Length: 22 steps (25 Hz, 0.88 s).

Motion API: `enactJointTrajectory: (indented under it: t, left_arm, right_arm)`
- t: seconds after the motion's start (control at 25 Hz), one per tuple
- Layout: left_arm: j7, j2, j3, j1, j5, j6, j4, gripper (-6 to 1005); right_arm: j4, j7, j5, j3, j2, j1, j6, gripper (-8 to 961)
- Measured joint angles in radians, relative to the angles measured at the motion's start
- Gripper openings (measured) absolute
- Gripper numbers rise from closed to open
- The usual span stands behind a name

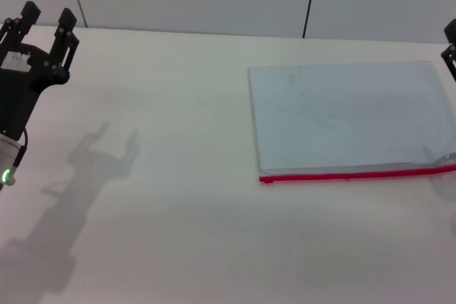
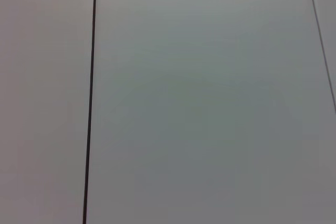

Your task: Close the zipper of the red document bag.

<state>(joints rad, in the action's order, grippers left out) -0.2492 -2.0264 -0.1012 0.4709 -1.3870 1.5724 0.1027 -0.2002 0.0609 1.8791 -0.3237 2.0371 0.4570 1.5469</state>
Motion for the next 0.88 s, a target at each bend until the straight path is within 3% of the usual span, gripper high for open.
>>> enactJointTrajectory:
  t: [0.88]
  left_arm:
    - [0.002, 0.000, 0.000, 0.000, 0.002, 0.002, 0.000, 559]
  right_arm:
    - [-0.001, 0.010, 0.000, 0.000, 0.000, -0.002, 0.002, 759]
